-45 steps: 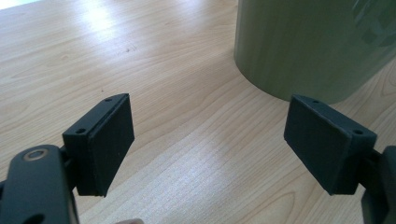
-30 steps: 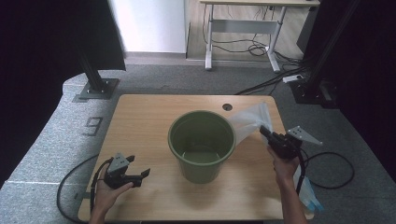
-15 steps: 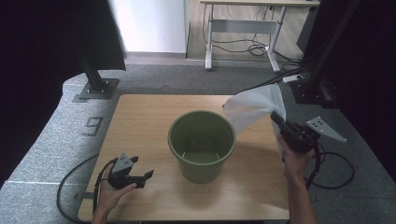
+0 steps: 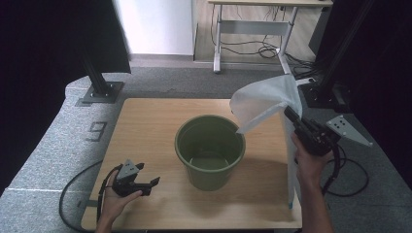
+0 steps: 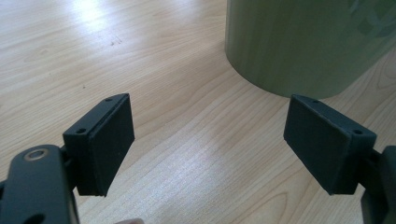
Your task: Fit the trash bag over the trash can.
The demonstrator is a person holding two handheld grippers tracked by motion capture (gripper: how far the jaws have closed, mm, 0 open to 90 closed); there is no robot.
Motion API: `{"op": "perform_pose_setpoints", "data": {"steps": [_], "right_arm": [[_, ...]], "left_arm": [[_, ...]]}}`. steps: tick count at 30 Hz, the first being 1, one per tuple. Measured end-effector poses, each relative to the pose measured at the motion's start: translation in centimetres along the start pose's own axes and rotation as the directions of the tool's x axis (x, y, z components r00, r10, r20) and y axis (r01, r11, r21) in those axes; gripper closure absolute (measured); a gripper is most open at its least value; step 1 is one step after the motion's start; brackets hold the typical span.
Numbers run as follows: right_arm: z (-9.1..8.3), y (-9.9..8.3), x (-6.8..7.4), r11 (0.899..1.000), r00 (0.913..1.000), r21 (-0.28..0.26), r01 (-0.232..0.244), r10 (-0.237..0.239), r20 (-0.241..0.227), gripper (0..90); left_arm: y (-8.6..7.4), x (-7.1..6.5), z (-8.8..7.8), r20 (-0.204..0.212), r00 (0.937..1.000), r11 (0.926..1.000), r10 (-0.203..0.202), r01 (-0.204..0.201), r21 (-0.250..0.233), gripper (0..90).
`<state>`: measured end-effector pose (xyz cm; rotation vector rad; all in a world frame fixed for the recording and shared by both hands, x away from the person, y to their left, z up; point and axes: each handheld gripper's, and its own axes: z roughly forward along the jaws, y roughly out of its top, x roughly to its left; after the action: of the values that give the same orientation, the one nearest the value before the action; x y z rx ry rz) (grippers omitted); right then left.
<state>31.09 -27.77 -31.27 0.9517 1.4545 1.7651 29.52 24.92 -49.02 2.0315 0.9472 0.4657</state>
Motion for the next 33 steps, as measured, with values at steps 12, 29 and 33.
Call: {"op": "perform_pose_setpoints", "data": {"steps": [12, 29, 33], "right_arm": [[0.5, -0.2, 4.5, 0.999, 0.9946, -0.006, 0.047, -0.047, -0.093, 88.8], [1.8, -6.7, 8.6, 0.976, 0.9671, 0.181, 0.122, -0.076, -0.243, 88.7], [1.6, -8.2, 8.9, 0.966, 0.9616, 0.222, 0.13, -0.069, -0.266, 88.7]], "left_arm": [[0.0, 0.0, 0.0, 0.002, 1.0, 1.0, -0.001, 0.001, 0.002, 15.9], [-0.2, 0.2, 0.0, -0.003, 1.0, 1.0, -0.005, 0.005, 0.006, 15.9], [-0.2, 0.1, 0.1, -0.002, 1.0, 0.9999, -0.005, 0.005, 0.009, 15.9]]}}
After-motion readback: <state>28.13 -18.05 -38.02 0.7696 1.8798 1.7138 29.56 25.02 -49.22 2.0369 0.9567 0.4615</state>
